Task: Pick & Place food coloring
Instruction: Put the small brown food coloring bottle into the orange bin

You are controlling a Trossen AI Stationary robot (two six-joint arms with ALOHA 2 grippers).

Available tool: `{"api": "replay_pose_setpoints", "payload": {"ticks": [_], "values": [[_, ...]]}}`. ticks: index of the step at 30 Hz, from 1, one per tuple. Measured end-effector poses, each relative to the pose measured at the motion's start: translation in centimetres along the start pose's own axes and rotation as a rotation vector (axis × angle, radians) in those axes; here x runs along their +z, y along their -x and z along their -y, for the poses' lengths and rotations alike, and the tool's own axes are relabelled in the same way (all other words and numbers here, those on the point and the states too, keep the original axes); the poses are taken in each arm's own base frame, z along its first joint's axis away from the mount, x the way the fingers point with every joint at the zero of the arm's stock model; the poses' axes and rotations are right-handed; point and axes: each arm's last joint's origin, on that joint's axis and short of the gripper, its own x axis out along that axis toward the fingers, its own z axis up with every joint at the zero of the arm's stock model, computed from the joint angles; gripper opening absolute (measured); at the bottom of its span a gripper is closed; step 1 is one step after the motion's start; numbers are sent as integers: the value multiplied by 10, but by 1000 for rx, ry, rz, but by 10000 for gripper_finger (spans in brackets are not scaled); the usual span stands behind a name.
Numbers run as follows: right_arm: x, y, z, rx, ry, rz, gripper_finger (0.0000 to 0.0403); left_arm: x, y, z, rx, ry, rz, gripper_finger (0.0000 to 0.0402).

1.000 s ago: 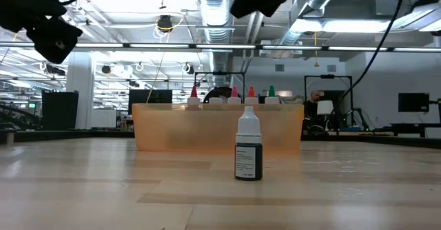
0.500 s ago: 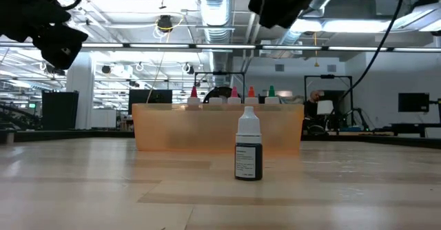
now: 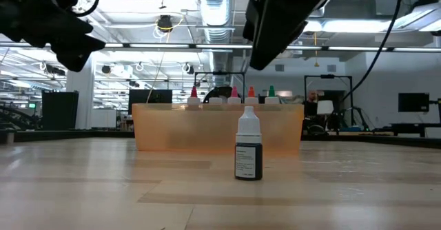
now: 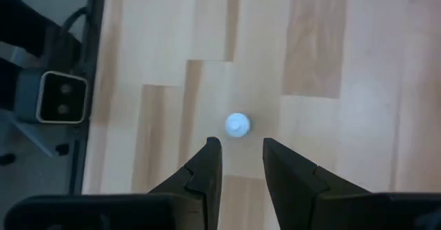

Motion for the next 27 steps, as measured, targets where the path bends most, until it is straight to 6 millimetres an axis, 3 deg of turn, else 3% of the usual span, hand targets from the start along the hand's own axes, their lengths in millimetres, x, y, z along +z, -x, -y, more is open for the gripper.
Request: {"api": "replay_pose_setpoints", "payload": {"ticks": [11,16,18,27], "values": [[-1,0,-5,23,11,-2,95,-1,16,-6,-11,17,6,167],[-4,-17,-13,31,21,-37,95,-2,24,-9,-15,30,22,167],[4,-19,-16,49,13,5,95,-2,27,-10,-16,38,25,167],[10,-28,-6,17,-78,-34,116,-4,29,-12,-15,46,14,167]]}}
